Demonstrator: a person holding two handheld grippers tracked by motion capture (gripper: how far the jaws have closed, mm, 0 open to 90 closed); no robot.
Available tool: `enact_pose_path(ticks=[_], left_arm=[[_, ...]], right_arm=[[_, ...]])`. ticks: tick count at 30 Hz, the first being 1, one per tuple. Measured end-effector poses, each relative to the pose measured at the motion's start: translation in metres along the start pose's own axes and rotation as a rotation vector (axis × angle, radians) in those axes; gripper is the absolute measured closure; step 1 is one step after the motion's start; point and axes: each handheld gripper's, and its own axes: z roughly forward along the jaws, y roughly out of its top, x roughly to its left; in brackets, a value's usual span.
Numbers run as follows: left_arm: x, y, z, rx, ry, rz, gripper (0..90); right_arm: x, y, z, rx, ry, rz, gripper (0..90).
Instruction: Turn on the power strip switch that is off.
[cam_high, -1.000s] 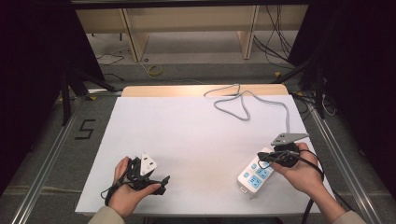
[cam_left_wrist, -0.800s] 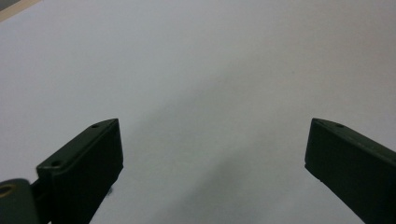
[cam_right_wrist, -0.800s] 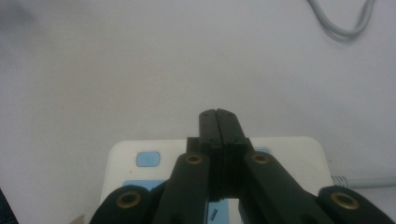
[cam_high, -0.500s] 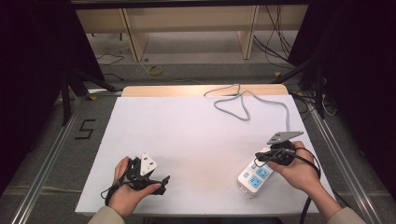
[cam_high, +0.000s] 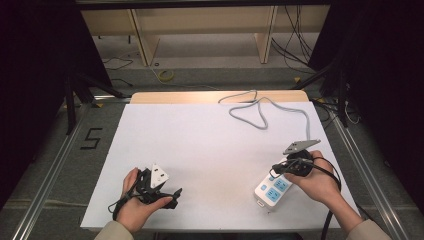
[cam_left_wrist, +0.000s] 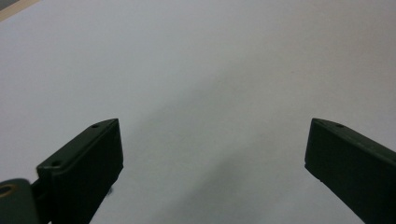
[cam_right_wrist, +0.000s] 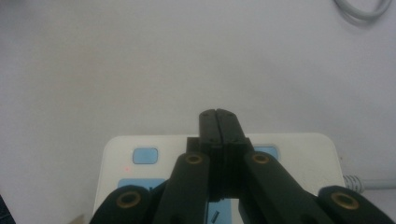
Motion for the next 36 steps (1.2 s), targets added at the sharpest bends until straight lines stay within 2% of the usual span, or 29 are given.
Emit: enact_pose_path(ticks=[19,36], left_arm=[[0.000,0.000,0.000,0.002,-0.001,0.004,4.0],[-0.001,0.000,0.001,0.000,-0.001,0.000,4.0]], right_arm=[[0.002,0.004,0.010,0.083,0.014,-0.013,90.0],[0.002,0.006,0.018,0.131,0.016,-0.024,90.0]])
